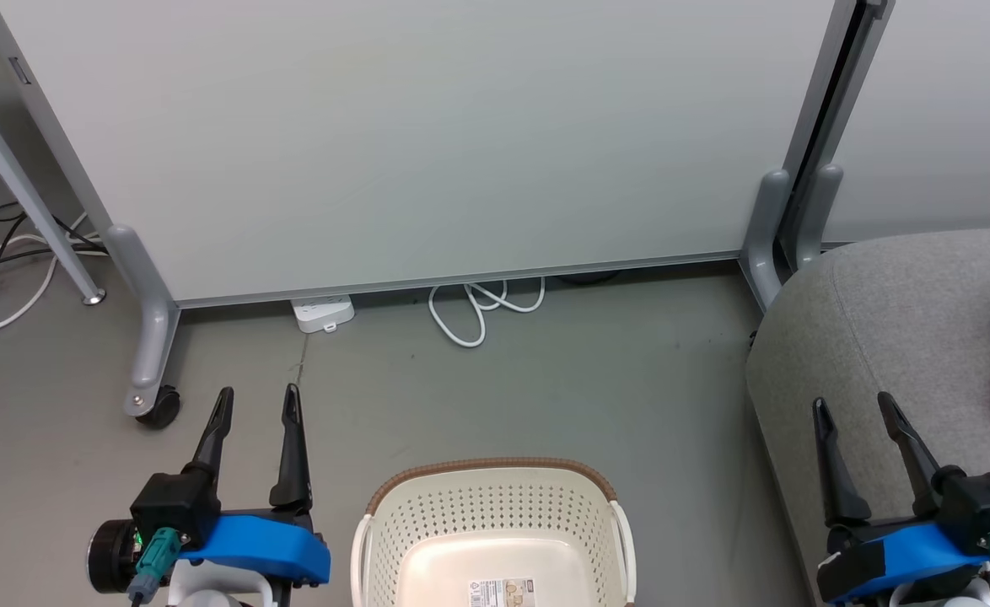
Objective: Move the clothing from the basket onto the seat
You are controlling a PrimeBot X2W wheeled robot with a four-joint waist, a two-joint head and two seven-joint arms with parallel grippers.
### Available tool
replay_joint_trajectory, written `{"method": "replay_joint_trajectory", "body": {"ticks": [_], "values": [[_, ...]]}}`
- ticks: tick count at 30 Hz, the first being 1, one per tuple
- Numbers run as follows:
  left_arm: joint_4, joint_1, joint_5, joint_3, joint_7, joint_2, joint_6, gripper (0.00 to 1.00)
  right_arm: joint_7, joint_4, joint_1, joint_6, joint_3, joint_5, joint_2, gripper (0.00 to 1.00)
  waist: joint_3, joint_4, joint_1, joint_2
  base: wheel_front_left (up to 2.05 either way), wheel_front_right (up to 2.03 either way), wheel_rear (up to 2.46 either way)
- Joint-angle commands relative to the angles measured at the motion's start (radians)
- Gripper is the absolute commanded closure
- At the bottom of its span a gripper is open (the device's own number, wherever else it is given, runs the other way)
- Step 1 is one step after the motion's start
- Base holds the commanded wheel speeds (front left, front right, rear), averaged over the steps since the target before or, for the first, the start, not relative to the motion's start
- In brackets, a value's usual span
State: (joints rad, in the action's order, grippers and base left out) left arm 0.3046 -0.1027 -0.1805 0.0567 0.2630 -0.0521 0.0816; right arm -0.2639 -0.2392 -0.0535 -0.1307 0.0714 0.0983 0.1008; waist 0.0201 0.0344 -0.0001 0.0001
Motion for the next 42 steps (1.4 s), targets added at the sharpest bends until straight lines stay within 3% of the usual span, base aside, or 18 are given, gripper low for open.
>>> {"method": "replay_joint_trajectory", "body": {"ticks": [1, 16, 17, 22, 42], "values": [[0.003, 0.012, -0.005, -0.002, 0.002, 0.002, 0.005, 0.00, -0.001, -0.003, 0.016, 0.000, 0.003, 0.001, -0.004, 0.00, 0.004, 0.003, 0.0001, -0.0001, 0.00, 0.00, 0.00], [0.014, 0.026, -0.016, 0.013, 0.003, 0.002, -0.015, 0.00, -0.001, -0.005, 0.028, 0.000, 0.008, -0.001, -0.013, 0.00, 0.015, 0.022, 0.0001, -0.0001, 0.00, 0.00, 0.00], [0.016, 0.020, -0.021, 0.014, 0.000, 0.001, -0.012, 1.00, 0.000, -0.008, 0.017, 0.000, 0.005, 0.000, -0.012, 1.00, 0.015, 0.022, 0.0001, -0.0001, 0.00, 0.00, 0.00], [0.048, 0.042, -0.036, 0.011, -0.010, 0.001, -0.011, 1.00, 0.009, -0.044, 0.022, 0.000, 0.007, 0.015, -0.017, 1.00, 0.015, 0.022, 0.0001, -0.0001, 0.00, 0.00, 0.00], [0.018, 0.028, -0.397, -0.036, -0.104, 0.001, 0.005, 1.00, 0.104, -0.030, 0.001, 0.000, 0.015, 0.402, -0.025, 1.00, 0.009, 0.013, 0.0001, -0.0001, 0.00, 0.00, 0.00]]}}
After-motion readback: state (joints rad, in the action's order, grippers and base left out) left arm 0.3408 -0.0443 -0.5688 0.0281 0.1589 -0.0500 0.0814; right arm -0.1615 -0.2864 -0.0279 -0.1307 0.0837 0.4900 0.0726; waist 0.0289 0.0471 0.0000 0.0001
